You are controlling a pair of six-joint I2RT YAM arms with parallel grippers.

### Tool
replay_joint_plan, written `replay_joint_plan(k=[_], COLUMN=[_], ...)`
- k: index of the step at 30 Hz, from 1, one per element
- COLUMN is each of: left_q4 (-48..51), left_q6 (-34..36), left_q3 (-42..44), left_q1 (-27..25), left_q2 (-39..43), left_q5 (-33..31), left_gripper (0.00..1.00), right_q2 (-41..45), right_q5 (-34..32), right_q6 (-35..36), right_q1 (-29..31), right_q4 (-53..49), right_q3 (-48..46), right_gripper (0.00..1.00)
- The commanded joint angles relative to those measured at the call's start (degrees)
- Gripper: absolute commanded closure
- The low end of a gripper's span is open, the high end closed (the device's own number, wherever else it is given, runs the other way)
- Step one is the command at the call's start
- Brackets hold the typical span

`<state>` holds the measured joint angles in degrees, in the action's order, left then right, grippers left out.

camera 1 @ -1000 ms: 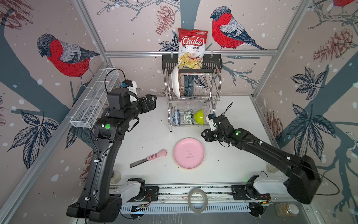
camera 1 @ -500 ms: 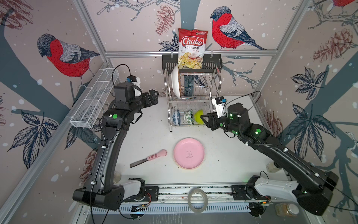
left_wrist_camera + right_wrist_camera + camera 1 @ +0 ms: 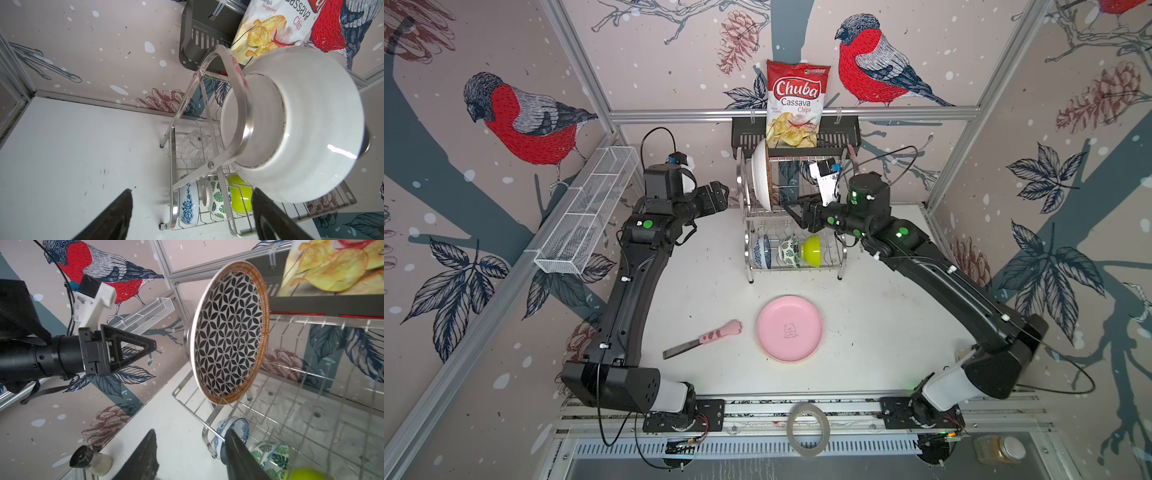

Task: Unload the mixed dishes from the dish rack
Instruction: 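Reach both grippers to the patterned plate in the rack's upper tier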

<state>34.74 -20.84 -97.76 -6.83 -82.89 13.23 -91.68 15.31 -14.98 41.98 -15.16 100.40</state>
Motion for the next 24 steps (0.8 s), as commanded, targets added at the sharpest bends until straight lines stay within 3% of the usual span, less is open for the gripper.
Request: replay_joint_plan(k=[1,11,24], left_q4=[-5.1,-6.4,-5.1], left_q6=[1.4,2.3,2.5], left_q3=[-1.2,-4.4,-8.1], left_q1=[0.2,0.2,0.2], left_q2=[-1.5,-5.6,-9.9], left_q5=[5.1,11.0,14.4], left_gripper=[0.2,0.24,0.34], right_q2=[-4.8,-19.1,-25.6], right_q5=[4.7,6.7,10.7], right_q6=[1.5,2.4,-1.2], right_q1=[0.0,-0.2,-2.4], right_q4=[-0.1,-5.6,-3.6], right_q3=[6.9,26.7,32.1], right_gripper=[0.48,0.54,0.62])
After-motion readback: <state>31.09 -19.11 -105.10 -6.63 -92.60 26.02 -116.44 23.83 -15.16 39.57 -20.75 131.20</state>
